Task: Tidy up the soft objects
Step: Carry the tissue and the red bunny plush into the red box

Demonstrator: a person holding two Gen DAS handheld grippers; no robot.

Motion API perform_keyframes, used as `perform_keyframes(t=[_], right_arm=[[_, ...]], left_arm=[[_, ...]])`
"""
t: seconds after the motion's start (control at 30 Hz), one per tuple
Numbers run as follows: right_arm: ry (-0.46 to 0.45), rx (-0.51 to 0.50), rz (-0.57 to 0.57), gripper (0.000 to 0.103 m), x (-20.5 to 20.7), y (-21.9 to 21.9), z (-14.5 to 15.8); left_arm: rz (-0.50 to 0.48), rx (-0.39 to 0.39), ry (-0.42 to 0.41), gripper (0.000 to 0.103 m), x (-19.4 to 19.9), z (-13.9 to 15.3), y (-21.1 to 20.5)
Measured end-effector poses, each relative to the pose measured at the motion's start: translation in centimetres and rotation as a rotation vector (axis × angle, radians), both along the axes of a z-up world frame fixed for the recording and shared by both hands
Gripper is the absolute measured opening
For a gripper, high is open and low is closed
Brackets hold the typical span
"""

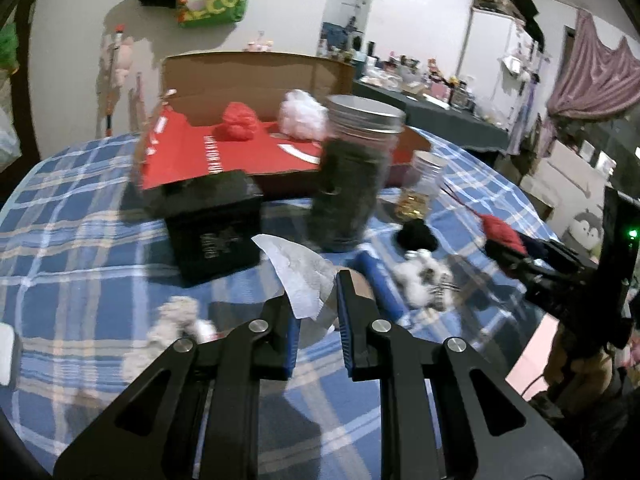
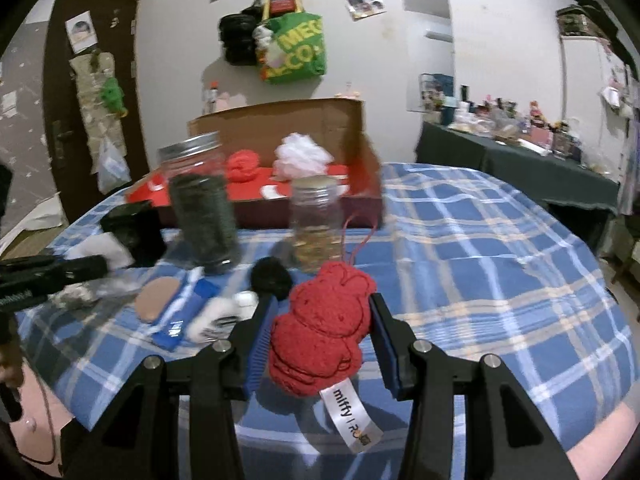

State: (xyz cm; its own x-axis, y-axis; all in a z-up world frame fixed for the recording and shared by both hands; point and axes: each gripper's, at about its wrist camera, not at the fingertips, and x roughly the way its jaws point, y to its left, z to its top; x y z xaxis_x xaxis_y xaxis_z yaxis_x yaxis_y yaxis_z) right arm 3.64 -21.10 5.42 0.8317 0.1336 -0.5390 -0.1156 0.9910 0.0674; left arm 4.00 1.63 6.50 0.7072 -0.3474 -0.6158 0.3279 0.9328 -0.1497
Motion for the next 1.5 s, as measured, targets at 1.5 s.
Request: perform_keyframes(t=[1.5], right_arm=[[-0.086,-0.110,0.084,0.049,12.6,-3.2,4.3]], left_arm=[[0.062,-0.023,0.023,0.016,9.3,2.7,10.7]])
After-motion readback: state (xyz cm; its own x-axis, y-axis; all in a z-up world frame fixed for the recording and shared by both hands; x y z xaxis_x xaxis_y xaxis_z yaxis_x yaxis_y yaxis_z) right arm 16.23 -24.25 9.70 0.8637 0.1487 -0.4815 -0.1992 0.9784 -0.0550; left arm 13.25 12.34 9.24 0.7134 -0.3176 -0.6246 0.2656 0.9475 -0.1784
